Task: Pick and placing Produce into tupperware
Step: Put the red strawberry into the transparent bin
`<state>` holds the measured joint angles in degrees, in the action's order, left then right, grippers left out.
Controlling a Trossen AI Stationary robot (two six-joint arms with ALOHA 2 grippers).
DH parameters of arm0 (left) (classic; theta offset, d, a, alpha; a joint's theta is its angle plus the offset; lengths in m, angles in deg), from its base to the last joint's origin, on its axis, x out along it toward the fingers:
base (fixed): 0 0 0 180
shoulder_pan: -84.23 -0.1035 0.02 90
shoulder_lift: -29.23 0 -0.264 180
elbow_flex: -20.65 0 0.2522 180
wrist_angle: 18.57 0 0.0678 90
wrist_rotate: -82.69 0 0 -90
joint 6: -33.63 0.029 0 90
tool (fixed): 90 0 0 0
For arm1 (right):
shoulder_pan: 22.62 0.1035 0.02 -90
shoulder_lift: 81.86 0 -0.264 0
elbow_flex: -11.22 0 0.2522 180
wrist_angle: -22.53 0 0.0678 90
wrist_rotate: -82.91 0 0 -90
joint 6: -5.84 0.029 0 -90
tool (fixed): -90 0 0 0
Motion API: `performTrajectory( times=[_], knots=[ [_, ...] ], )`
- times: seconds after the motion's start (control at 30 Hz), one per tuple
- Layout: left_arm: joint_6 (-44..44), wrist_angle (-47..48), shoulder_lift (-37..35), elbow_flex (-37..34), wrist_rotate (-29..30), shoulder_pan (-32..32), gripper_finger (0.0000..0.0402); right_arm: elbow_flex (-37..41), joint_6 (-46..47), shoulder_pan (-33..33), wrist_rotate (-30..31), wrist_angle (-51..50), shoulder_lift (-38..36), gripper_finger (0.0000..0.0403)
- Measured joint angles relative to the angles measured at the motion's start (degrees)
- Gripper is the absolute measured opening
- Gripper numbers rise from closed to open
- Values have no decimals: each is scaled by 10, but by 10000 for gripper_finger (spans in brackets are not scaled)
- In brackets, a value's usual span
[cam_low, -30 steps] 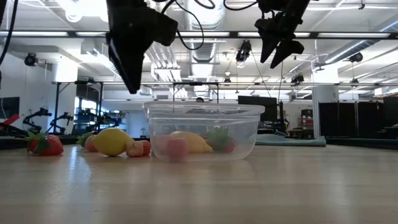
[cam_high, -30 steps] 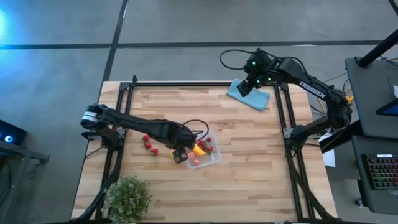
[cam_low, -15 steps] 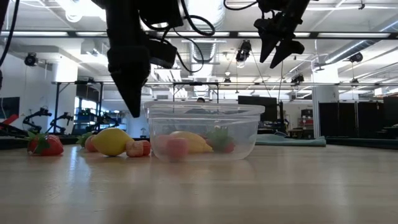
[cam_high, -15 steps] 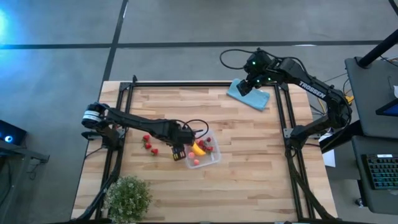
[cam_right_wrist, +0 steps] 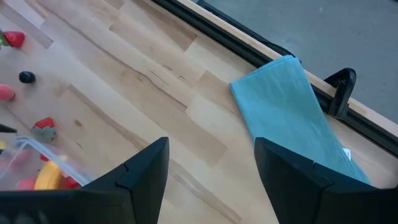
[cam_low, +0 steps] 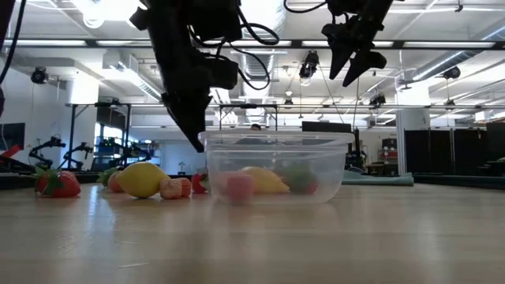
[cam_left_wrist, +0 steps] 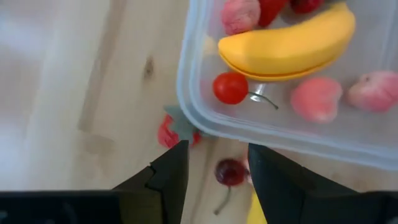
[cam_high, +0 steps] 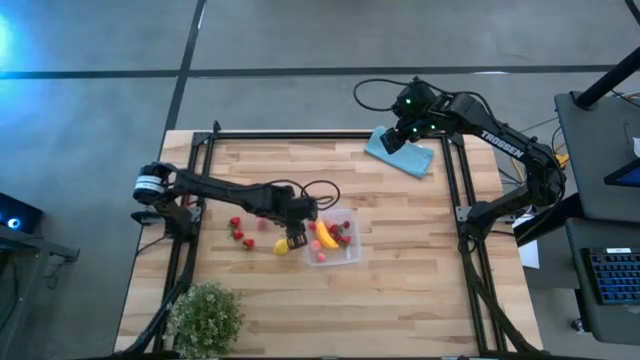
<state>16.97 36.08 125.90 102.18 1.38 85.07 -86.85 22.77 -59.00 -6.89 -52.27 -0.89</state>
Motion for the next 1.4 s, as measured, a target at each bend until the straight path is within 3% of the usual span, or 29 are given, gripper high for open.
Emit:
performTrajectory(
  times=[0.23,0.5,0.67,1.03,1.4],
  knots=[
    [25,-35,0,0,3,-37,150,0,0,0,0,0,0,228],
    [26,65,-22,1,2,-46,150,0,-3,0,0,0,0,228],
    [26,60,-61,-5,3,-44,152,0,-3,0,0,0,0,228],
    [85,56,-115,-5,4,-49,223,0,-29,7,2,-36,-5,228],
    [139,56,-110,-6,7,-50,228,0,-76,45,5,-31,-76,228]
  ],
)
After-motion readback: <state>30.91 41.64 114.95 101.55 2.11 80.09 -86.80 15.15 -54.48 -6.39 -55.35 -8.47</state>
